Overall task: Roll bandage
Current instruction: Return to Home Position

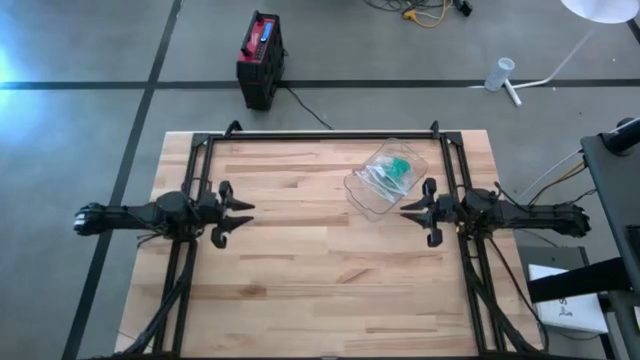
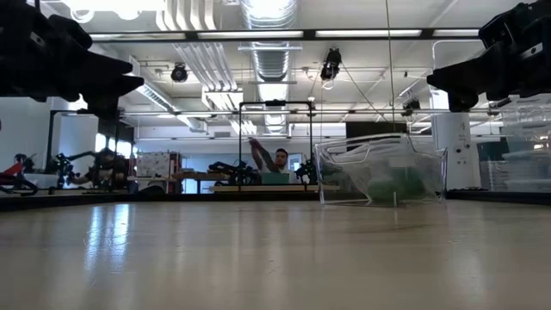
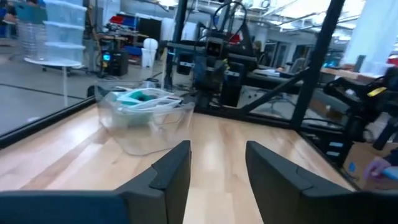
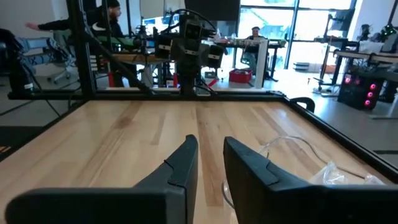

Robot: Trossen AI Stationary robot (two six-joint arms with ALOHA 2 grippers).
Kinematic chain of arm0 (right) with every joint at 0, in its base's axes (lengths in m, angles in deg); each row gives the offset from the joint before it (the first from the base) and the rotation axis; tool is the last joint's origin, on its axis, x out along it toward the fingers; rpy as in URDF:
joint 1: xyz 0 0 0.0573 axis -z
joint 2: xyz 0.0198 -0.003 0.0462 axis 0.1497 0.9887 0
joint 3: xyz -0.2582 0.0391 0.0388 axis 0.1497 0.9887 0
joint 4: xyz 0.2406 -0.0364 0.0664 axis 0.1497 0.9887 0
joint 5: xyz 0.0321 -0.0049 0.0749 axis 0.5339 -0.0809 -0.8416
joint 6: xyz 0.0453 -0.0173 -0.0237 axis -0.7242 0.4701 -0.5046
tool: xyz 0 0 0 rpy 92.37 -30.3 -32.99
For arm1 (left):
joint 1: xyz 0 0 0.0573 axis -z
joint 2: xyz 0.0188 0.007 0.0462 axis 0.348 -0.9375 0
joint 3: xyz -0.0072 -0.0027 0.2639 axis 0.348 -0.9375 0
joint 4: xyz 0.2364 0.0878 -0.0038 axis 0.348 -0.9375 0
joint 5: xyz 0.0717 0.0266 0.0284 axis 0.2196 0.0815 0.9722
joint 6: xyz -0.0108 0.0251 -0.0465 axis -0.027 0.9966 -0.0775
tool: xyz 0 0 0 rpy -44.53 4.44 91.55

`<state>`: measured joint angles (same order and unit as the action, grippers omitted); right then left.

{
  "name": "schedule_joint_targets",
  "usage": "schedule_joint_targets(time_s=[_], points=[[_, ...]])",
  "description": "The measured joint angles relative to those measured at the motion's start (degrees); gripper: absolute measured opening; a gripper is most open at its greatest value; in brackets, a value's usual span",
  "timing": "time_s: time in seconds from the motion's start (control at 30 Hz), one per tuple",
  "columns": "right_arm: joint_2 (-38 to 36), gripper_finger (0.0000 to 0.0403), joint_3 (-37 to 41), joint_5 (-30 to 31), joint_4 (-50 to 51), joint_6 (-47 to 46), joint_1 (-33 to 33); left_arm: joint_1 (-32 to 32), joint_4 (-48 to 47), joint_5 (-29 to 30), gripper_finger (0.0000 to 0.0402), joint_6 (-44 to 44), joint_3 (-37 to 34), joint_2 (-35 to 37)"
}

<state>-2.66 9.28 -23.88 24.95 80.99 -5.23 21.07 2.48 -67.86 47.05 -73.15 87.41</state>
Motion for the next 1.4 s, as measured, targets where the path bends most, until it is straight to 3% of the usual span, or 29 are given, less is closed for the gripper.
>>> schedule_joint_targets(time_s=[0.13,0.4,0.83,1.1,1.4], points=[[0.0,0.0058,0.0,0.0,0.0,0.0,0.0,0.0,-0.5,-1.0,0.0138,-0.6,0.1,1.0],[0.0,0.0044,0.0,0.0,0.0,0.0,0.0,0.0,-1.2,3.2,0.0130,0.3,0.8,0.3],[0.0,0.0069,0.0,0.0,0.0,0.0,0.0,0.0,-1.1,3.1,0.0118,0.7,0.8,-4.7],[0.0,0.0073,0.0,0.0,0.0,0.0,0.0,0.0,-1.0,3.1,0.0131,0.7,0.8,-8.1],[0.0,0.0051,0.0,0.0,0.0,0.0,0.0,0.0,-1.0,3.1,0.0151,0.7,0.9,-11.7]])
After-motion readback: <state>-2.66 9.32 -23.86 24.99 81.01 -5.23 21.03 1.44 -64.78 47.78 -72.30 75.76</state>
